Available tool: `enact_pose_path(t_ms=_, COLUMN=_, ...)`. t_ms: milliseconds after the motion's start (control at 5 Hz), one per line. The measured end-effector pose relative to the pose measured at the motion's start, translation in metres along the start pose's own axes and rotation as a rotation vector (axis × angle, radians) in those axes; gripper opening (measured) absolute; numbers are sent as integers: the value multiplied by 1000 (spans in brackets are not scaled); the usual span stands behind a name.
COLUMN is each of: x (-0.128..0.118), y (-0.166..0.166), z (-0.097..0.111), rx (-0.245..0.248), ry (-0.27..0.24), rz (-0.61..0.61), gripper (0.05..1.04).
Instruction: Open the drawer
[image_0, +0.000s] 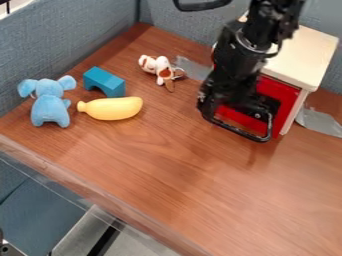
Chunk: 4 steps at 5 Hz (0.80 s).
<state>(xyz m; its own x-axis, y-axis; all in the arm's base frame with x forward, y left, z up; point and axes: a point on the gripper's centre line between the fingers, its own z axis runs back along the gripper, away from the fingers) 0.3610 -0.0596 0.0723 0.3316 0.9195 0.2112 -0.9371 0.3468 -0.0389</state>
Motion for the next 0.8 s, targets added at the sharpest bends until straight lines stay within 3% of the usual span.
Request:
enact_pose_path(t_ms=200, x=2, y=1, z=-5, rx=15, ry=-2, rz=6, gripper=998)
enact_pose_path(t_ms=800, x=-16, y=20, z=-24, rx=60, ry=56, rz=-5, gripper=998)
